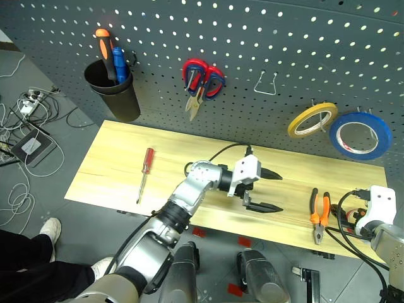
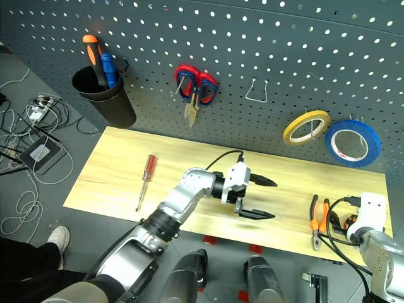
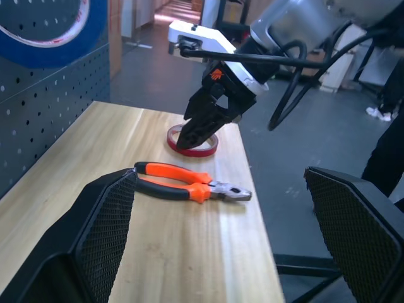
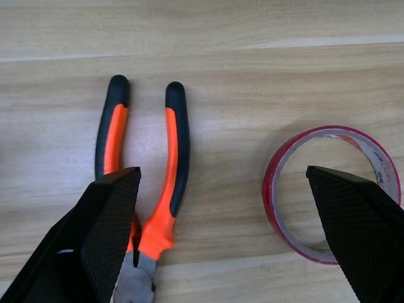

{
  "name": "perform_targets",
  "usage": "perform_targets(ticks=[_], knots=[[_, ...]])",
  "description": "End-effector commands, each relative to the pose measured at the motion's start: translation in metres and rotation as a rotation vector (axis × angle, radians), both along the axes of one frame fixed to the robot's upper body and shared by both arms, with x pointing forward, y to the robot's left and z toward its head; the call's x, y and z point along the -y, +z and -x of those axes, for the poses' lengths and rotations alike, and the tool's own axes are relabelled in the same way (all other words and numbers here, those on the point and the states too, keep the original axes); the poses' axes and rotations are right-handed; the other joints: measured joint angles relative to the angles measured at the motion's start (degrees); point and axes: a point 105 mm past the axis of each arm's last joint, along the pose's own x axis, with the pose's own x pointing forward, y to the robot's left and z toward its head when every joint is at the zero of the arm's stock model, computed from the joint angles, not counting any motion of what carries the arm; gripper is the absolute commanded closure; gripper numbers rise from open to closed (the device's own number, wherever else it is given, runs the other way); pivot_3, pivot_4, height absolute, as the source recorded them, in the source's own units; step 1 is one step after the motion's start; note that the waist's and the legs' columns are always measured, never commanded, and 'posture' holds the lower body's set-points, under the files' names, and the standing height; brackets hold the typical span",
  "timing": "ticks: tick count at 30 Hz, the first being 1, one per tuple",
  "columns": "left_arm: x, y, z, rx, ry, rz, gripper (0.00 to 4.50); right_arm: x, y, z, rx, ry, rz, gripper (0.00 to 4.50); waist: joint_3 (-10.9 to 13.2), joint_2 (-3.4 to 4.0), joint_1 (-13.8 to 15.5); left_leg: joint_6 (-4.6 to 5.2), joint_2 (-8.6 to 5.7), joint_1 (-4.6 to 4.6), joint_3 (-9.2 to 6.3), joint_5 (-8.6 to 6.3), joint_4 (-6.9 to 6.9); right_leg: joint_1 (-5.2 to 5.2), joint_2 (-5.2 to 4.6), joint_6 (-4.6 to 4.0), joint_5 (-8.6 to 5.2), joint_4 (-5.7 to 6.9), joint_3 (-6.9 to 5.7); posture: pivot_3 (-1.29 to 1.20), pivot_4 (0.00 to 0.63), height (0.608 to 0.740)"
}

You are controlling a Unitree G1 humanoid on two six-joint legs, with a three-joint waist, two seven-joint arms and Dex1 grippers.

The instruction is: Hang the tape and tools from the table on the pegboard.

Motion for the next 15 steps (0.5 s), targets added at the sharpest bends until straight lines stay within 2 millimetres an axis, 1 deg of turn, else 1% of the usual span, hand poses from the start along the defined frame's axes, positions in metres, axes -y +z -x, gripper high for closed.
perform_targets(ticks=[1,7,9,10,13,15], knots=[[0.012,0.005,0.002,0.065,-0.057,0.013,0.02,0.007,0.002,-0.002,0.013,0.001,0.019,0.0,0.7,-0.08,0.0,0.01,-0.01,-0.01,0.03,0.0,0.02,-0.03,-0.01,0.0,0.0,0.06,0.01,-0.14,0.459,0.74],[0.02,0.016,0.001,0.09,-0.099,0.031,0.02,0.022,-0.003,-0.007,0.005,-0.031,0.044,0.0,1.7,-0.29,0.0,0.02,-0.01,-0.16,0.15,0.0,0.04,-0.16,-0.02,0.02,0.01,0.19,-0.01,-0.12,0.463,0.74],[0.02,0.018,0.0,0.094,-0.105,0.035,0.02,0.024,-0.006,-0.008,0.0,-0.041,0.041,0.0,1.8,-0.29,0.0,0.01,0.01,-0.3,0.15,0.02,0.04,-0.27,-0.01,0.02,0.01,0.23,-0.02,-0.11,0.466,0.74],[0.02,0.018,0.0,0.094,-0.107,0.037,0.02,0.025,-0.007,-0.008,-0.001,-0.043,0.04,0.0,1.8,-0.28,0.0,0.02,0.01,-0.52,0.16,0.03,0.05,-0.3,-0.01,0.02,0.01,0.25,-0.02,-0.11,0.466,0.74],[0.022,0.023,0.002,0.075,-0.11,0.065,0.02,0.03,-0.011,-0.009,-0.005,-0.091,0.023,0.0,2.0,-0.28,0.1,0.08,0.0,-0.57,0.19,0.1,0.11,-0.4,0.01,0.02,0.01,0.56,-0.04,-0.1,0.467,0.74],[0.022,0.022,0.003,0.088,-0.114,0.063,0.02,0.03,-0.014,-0.008,-0.01,-0.106,0.008,0.0,2.1,-0.28,0.1,0.14,0.0,-0.58,0.18,0.13,0.13,-0.44,0.0,0.02,0.01,0.55,-0.05,-0.1,0.465,0.74]])
